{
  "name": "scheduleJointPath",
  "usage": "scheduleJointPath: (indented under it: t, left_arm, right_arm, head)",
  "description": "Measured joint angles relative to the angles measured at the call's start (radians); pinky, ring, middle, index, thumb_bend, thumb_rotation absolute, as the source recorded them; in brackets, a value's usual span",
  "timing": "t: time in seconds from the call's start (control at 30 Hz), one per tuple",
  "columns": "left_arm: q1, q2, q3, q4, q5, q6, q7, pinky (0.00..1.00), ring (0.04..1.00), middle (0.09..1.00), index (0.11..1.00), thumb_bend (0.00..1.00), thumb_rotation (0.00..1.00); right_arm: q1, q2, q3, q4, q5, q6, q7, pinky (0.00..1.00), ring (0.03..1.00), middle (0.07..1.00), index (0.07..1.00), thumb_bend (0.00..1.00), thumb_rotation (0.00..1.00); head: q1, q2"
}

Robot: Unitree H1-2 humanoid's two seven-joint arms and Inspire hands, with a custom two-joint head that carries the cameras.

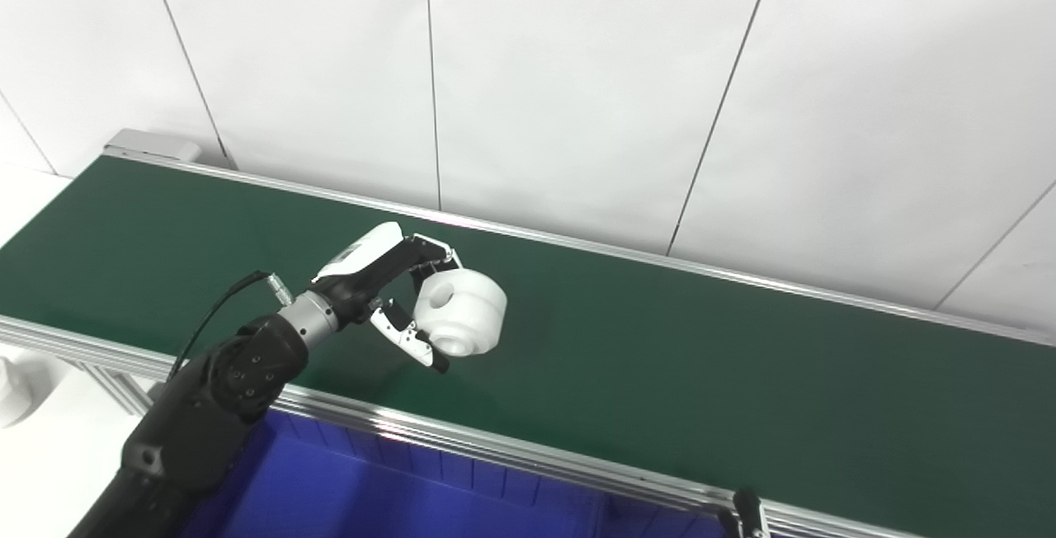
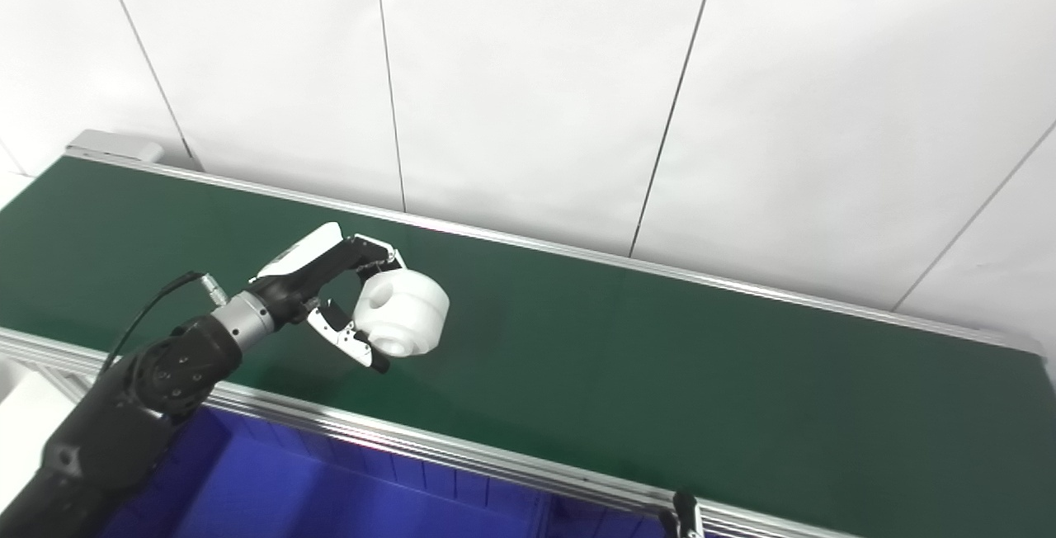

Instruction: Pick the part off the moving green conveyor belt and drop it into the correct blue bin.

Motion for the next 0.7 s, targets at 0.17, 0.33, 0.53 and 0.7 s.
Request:
scheduleJointPath:
  t: [0.17,0.33,0.53,0.7]
  left_arm:
    - [0.110,0.075,0.009,-0.221,0.067,0.010,-0.033,0.51,0.485,0.485,0.482,0.52,0.00]
    - [0.235,0.136,0.042,-0.414,0.169,0.053,-0.057,0.59,0.516,0.492,0.477,0.52,0.00]
    - [0.391,0.146,0.045,-0.535,0.265,0.085,-0.102,0.57,0.483,0.454,0.507,0.52,0.00]
    - [0.460,0.146,0.039,-0.593,0.357,0.109,-0.145,0.59,0.535,0.499,0.474,0.52,0.00]
  right_arm:
    - [0.022,0.000,0.005,-0.039,-0.001,0.000,0.001,1.00,0.969,0.991,1.000,0.75,1.00]
    - [0.050,0.003,0.007,-0.113,-0.011,0.002,0.001,0.96,0.943,0.971,1.000,0.76,1.00]
    - [0.064,0.016,0.010,-0.182,-0.034,0.025,0.000,0.92,0.928,0.951,0.996,0.77,1.00]
    - [0.069,0.024,0.011,-0.210,-0.061,0.061,0.000,0.90,0.909,0.937,0.985,0.79,1.00]
  head:
    - [-0.023,0.066]
    - [-0.058,0.175]
    - [-0.077,0.209]
    - [-0.117,0.221]
